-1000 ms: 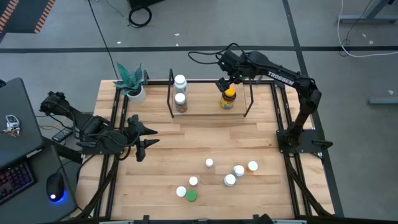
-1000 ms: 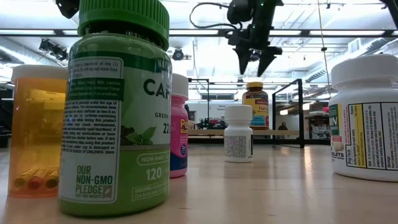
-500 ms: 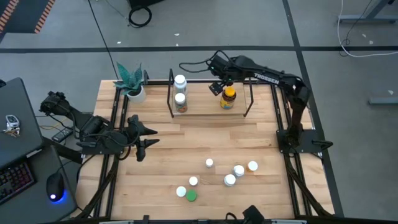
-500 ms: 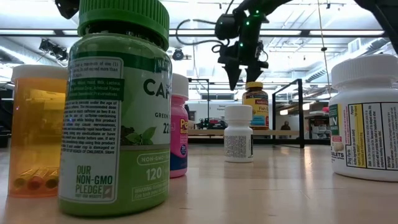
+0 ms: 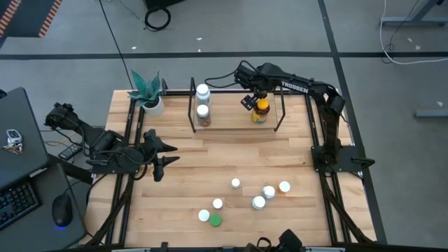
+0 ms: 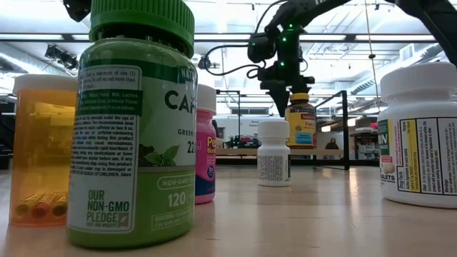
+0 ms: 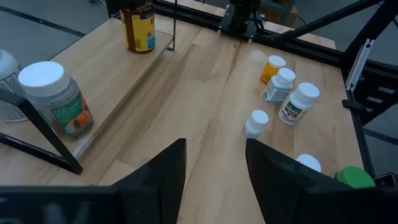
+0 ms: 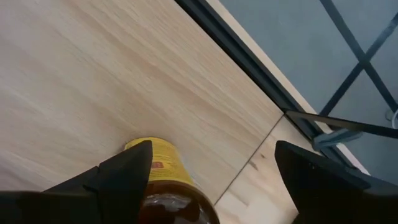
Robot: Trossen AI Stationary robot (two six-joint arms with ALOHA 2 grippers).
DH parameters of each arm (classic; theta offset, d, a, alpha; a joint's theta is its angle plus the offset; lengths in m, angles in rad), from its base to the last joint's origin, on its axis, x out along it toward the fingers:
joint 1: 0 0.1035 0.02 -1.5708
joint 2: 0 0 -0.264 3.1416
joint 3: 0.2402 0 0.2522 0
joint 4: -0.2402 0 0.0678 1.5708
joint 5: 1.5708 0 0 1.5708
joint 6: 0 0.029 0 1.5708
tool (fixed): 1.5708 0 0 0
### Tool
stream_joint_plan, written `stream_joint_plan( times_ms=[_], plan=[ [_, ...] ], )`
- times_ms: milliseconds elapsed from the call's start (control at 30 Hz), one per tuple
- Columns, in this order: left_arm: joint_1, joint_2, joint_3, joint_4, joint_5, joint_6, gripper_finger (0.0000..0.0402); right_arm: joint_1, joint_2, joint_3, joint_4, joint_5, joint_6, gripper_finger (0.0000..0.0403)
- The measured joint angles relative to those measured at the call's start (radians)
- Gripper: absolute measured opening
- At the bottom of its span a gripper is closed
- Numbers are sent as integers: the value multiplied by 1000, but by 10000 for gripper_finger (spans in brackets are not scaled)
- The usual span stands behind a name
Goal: Pick and place medicine bottles onto shelf by color
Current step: Put the yellow pill bottle on the shelf, then put the large white pill bottle on the shelf
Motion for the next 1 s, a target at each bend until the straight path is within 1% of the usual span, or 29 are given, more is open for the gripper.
stream_joint_plan(
  times_ms=[400, 600, 700, 867, 1000],
  plan=[
    [0, 0, 0, -1, 0, 1, 174, -37, -1, 0, -47, 10, 34, 348],
    [0, 0, 0, -1, 0, 1, 174, -39, -30, 0, -8, 15, 11, 348],
    [0, 0, 0, -1, 0, 1, 174, -39, -62, 0, 26, 14, -14, 348],
    [0, 0, 0, -1, 0, 0, 174, -24, -152, 0, 70, -15, -84, 346],
    [0, 0, 0, -1, -11, 0, 174, 32, -241, 1, 103, -93, -111, 335]
  ],
)
